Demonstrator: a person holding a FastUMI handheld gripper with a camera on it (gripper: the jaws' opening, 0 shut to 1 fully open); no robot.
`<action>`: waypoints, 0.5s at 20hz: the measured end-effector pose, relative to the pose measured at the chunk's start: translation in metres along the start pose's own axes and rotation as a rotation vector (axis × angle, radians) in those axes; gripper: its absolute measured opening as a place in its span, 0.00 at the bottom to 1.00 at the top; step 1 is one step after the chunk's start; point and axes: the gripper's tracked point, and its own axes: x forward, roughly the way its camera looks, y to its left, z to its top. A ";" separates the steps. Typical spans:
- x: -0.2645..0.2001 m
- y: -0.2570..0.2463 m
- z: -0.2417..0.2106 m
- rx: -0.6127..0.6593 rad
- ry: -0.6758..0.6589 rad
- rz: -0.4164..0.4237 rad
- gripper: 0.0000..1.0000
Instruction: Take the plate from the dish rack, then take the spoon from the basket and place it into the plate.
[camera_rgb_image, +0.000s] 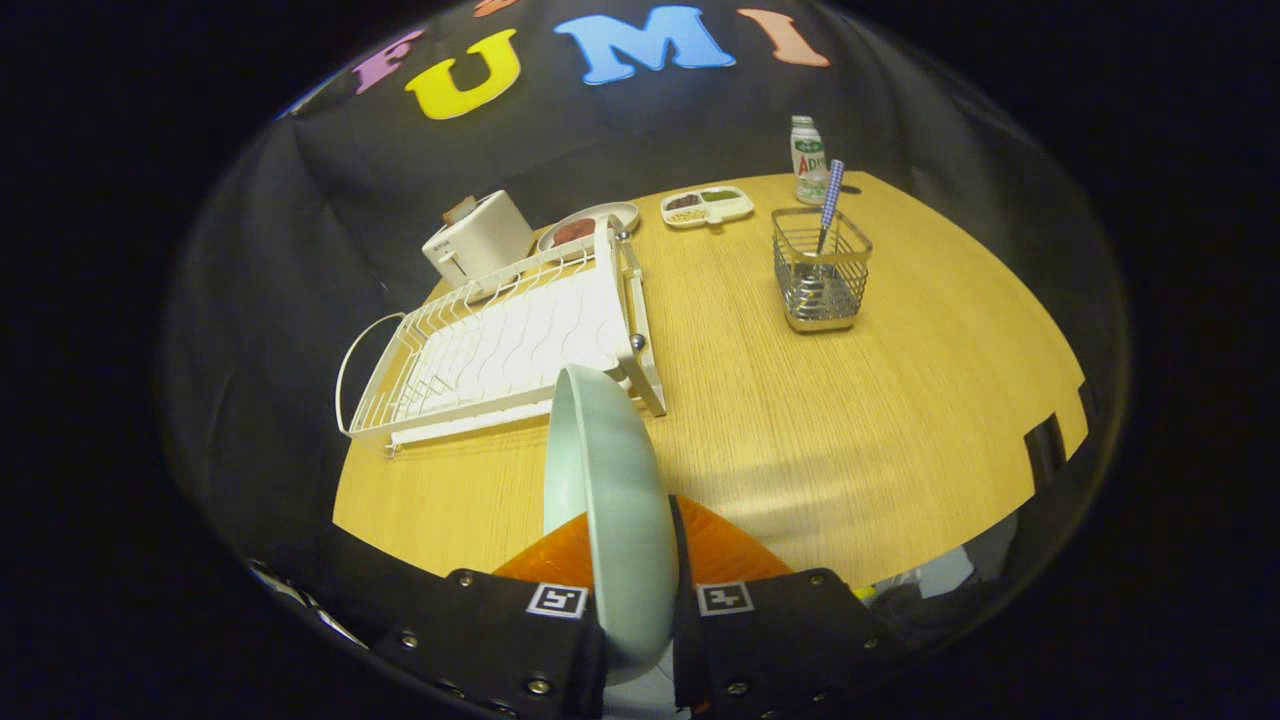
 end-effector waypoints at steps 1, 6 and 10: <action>0.002 0.000 -0.002 0.032 0.005 0.011 0.26; 0.016 -0.011 0.000 0.140 0.010 0.071 0.27; 0.021 -0.025 0.000 0.123 0.005 0.054 0.34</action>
